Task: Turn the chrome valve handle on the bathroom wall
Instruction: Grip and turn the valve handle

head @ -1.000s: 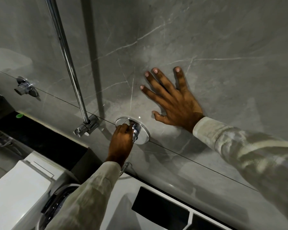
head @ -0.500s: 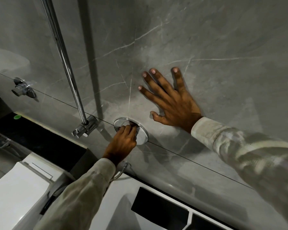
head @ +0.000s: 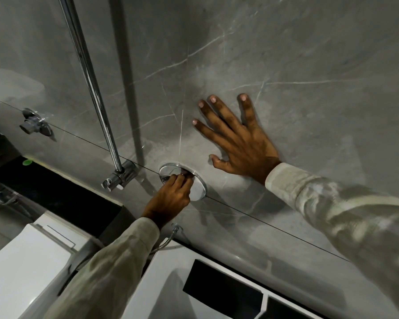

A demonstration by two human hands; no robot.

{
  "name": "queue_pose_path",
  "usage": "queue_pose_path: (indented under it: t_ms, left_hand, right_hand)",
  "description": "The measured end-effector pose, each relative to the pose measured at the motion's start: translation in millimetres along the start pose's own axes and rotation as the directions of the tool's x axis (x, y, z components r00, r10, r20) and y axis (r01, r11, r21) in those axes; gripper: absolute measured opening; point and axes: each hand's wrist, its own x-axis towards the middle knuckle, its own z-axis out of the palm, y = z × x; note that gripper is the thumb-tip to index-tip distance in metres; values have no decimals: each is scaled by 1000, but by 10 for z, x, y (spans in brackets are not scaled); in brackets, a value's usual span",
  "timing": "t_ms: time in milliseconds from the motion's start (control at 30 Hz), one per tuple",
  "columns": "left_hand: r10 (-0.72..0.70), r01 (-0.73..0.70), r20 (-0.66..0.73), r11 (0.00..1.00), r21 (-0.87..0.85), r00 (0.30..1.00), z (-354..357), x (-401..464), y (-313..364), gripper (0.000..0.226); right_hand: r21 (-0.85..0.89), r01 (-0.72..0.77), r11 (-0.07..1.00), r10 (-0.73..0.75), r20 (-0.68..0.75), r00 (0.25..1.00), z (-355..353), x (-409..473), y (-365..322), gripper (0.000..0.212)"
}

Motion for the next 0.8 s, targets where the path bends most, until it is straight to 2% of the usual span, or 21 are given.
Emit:
queue_pose_path:
  t_ms: [200,467,633,800]
  left_hand:
    - [-30,29,-13,999,-32,999,-28,-25,-13,40]
    - [-47,47,-12,998,-47,999,-74,-24,-5,48]
    - [-52,54,45,998,-42,998,-56,-58,-7,29]
    - [-71,77,94,995,-65,993,-48,-62,-10,30]
  right_hand:
    - [6,-4,1000,4,-7,1000,12,-6,-6,101]
    - [24,-7,1000,7,-9,1000,36,-7,-9,101]
    - [7,-9,1000,9,7,1000,32,-8,-8,101]
    - [19,-5,1000,5,28,1000,33,-7,-15,101]
